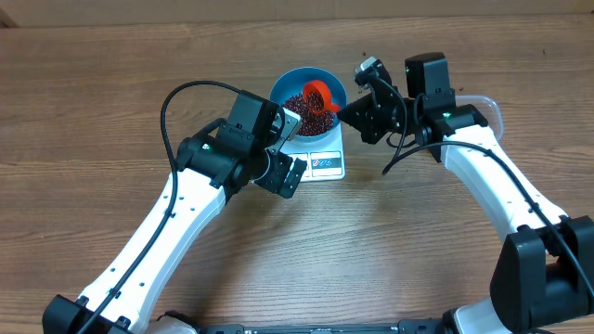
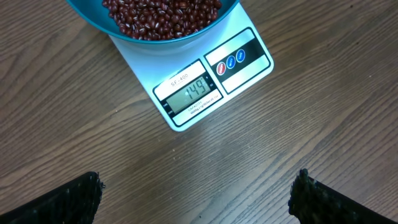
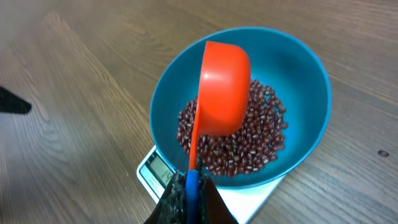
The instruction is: Scoop item into bowl and weigh 150g on scale
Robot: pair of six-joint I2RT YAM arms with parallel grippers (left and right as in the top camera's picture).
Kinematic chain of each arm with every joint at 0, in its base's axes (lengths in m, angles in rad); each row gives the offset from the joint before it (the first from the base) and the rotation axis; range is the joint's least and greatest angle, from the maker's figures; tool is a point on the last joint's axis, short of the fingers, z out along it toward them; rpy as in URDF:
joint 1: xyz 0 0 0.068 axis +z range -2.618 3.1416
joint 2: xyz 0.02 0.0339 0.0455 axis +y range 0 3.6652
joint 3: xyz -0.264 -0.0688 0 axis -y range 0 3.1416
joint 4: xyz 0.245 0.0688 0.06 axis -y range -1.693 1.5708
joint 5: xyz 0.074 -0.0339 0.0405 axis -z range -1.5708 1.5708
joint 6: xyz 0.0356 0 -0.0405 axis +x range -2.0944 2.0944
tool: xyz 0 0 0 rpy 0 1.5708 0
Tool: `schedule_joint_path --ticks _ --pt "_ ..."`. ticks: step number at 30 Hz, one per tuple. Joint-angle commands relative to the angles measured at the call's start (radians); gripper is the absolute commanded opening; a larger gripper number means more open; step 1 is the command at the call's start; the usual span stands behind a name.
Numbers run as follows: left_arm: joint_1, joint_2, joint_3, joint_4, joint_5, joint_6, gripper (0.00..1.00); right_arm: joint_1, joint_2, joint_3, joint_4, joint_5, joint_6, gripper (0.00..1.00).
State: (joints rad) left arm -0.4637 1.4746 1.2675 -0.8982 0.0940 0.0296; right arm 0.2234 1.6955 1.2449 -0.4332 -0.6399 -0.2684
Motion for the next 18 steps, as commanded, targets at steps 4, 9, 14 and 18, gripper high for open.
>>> schedule_joint_path --ticks 4,9,14,18 --pt "0.005 -0.023 0.004 0.001 0.008 0.008 1.00 0.000 0.005 0.013 0.006 0.014 0.034 0.04" --pt "0.005 -0.023 0.004 0.001 0.008 0.008 1.00 0.000 0.005 0.013 0.005 0.014 0.034 0.04" --pt "0.005 -0.023 0.004 0.001 0.008 0.008 1.00 0.000 0.005 0.013 0.005 0.014 0.034 0.04" --pt "0.005 -0.023 0.004 0.001 0.008 0.008 1.00 0.000 0.005 0.013 0.005 0.014 0.035 0.04"
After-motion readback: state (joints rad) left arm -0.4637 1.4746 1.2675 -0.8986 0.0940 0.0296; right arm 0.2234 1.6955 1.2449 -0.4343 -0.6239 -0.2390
